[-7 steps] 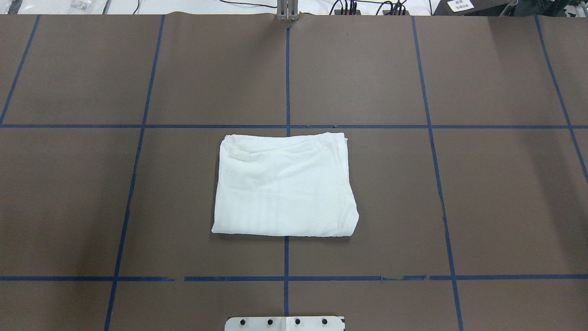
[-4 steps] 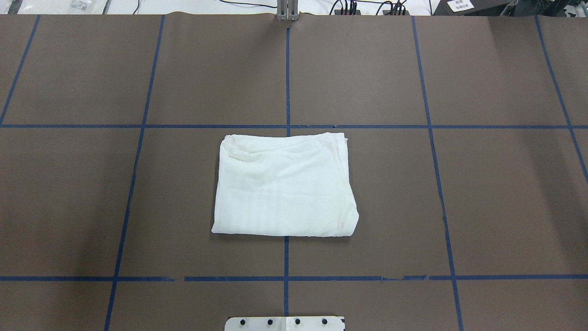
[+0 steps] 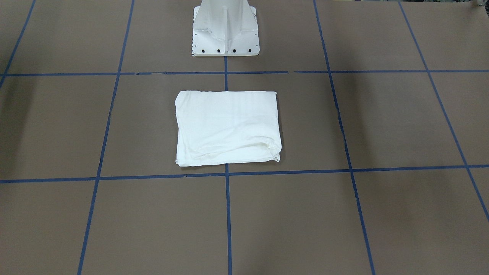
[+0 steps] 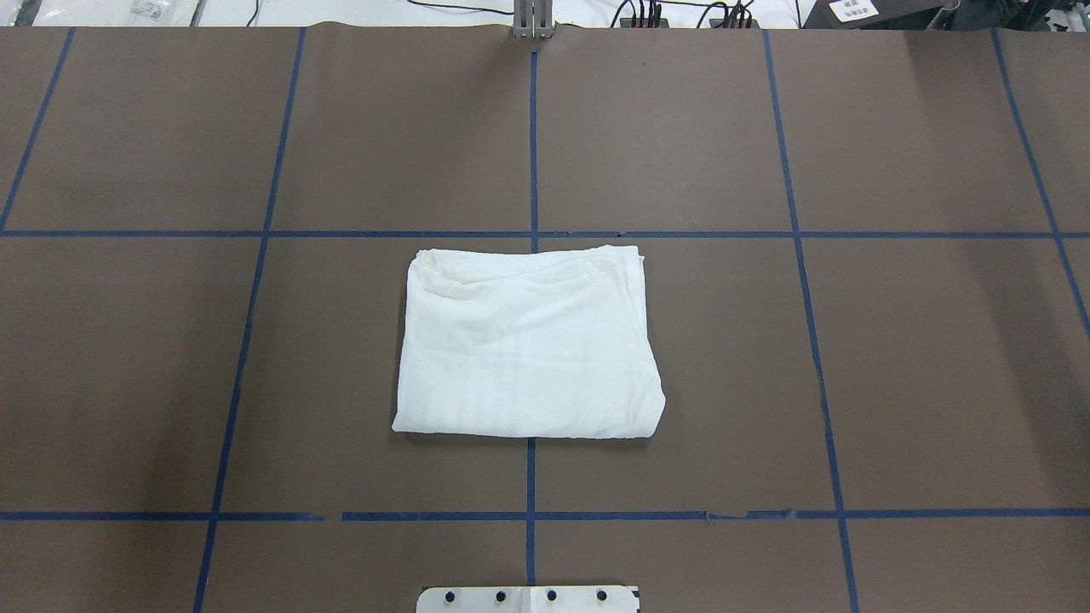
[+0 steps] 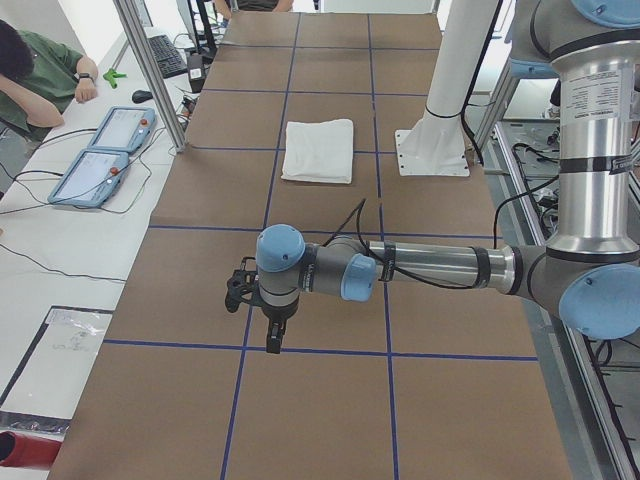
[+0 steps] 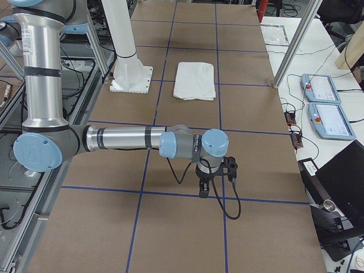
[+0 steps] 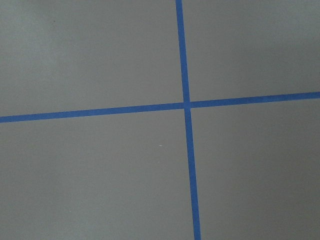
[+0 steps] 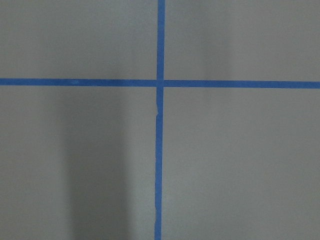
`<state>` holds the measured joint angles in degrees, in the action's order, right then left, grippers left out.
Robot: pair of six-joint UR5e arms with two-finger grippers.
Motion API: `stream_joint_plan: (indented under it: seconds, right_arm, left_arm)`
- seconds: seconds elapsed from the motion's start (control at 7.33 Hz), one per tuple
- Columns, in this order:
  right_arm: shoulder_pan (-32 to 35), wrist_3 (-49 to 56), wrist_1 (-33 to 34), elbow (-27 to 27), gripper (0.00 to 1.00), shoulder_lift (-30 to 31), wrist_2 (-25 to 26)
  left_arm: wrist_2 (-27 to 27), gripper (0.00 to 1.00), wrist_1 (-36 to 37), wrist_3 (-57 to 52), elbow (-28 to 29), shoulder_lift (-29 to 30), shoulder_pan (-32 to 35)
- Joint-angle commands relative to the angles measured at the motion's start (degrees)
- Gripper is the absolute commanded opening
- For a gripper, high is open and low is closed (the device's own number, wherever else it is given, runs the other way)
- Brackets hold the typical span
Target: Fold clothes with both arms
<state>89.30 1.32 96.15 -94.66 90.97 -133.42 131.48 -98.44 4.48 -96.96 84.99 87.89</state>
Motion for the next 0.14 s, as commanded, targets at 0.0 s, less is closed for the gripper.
stream_joint_plan:
  seconds: [0.0]
  right_arm:
    - [0.0, 0.0, 0.0, 0.0, 1.00, 0.0, 0.0]
  left_arm:
    - [0.0, 1.00, 0.0, 0.0, 0.0, 0.0, 0.0]
